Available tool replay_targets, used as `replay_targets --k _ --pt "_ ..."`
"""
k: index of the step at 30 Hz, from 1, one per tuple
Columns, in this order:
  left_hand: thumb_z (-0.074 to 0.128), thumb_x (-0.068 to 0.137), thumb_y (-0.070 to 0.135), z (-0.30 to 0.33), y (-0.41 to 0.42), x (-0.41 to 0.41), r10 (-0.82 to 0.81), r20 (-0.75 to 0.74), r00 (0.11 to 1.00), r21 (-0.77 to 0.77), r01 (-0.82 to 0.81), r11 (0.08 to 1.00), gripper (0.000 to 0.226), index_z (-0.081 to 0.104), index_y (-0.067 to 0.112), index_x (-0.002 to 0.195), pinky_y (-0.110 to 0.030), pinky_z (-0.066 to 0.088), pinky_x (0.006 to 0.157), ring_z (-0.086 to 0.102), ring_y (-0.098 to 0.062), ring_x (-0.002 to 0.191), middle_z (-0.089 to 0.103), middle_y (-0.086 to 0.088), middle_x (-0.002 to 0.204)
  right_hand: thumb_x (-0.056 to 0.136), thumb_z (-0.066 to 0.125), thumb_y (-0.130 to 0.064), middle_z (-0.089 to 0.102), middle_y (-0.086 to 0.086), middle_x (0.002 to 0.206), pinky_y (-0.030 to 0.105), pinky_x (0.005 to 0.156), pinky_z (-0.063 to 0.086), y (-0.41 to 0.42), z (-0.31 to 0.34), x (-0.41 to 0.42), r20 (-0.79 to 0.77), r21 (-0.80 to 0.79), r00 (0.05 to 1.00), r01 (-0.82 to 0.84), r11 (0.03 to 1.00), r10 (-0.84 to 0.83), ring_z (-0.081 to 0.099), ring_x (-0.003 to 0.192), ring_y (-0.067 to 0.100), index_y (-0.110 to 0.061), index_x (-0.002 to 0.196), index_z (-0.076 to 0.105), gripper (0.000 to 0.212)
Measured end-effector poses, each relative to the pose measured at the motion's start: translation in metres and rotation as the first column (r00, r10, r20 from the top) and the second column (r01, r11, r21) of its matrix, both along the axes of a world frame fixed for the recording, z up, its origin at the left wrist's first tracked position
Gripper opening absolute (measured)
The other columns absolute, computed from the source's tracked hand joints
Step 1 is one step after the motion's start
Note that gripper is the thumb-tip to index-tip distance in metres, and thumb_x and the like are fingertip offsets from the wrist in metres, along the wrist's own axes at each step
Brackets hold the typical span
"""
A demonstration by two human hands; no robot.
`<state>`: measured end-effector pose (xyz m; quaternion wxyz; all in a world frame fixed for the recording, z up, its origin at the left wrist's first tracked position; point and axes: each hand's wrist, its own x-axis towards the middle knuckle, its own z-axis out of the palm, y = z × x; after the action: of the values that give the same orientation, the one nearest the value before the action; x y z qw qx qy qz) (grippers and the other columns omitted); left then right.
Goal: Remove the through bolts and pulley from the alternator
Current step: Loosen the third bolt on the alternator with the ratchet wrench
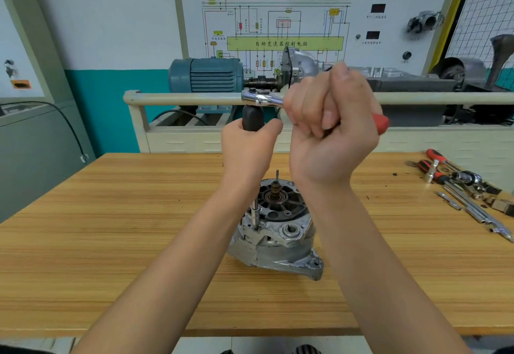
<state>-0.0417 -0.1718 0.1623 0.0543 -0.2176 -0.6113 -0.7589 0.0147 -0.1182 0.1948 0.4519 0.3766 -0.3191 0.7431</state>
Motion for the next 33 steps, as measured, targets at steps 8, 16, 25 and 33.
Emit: replay_targets --k 8,16,25,33 --pt "0.063 0.074 0.012 0.006 -0.027 -0.014 -0.662 0.012 0.749 -0.105 0.659 0.744 0.037 0.039 0.019 0.046 -0.015 0.022 0.037 0.024 -0.006 0.029 0.029 0.008 0.036 0.083 0.042 -0.014 0.023 -0.004 0.032 0.022 0.04 0.02 0.038 0.01 -0.012 0.141 -0.364 0.764 -0.551 0.751 0.629 0.021 0.029 0.01 -0.016 0.036 0.033 0.048" --pt "0.054 0.084 -0.001 0.003 -0.004 -0.004 -0.2 0.034 0.979 -0.024 0.201 0.979 0.042 0.031 0.019 0.057 -0.015 0.017 0.039 0.017 -0.01 0.034 0.025 0.006 0.041 0.087 0.038 -0.003 0.029 -0.003 0.036 0.029 0.046 0.021 0.013 0.001 -0.002 0.065 -0.06 0.991 -0.114 0.992 0.118 0.024 0.035 0.01 -0.017 0.041 0.035 0.048" --pt "0.06 0.083 -0.001 0.002 -0.018 -0.004 -0.417 -0.065 0.907 -0.067 0.413 0.908 0.041 0.037 0.015 0.054 -0.019 0.025 0.039 0.024 -0.011 0.035 0.03 0.005 0.041 0.085 0.041 -0.011 0.024 -0.004 0.034 0.024 0.043 0.021 0.034 0.006 -0.001 0.147 -0.177 0.89 -0.406 0.897 0.432 0.016 0.035 0.012 -0.016 0.036 0.035 0.05" --pt "0.059 0.079 0.014 0.007 -0.018 -0.015 -0.685 0.083 0.724 -0.046 0.689 0.723 0.044 0.033 0.022 0.044 -0.015 0.015 0.033 0.019 -0.004 0.027 0.025 0.01 0.035 0.083 0.042 -0.013 0.024 -0.004 0.033 0.022 0.04 0.02 0.042 0.006 -0.01 0.119 -0.392 0.805 -0.499 0.773 0.581 0.022 0.031 0.011 -0.017 0.036 0.033 0.047"
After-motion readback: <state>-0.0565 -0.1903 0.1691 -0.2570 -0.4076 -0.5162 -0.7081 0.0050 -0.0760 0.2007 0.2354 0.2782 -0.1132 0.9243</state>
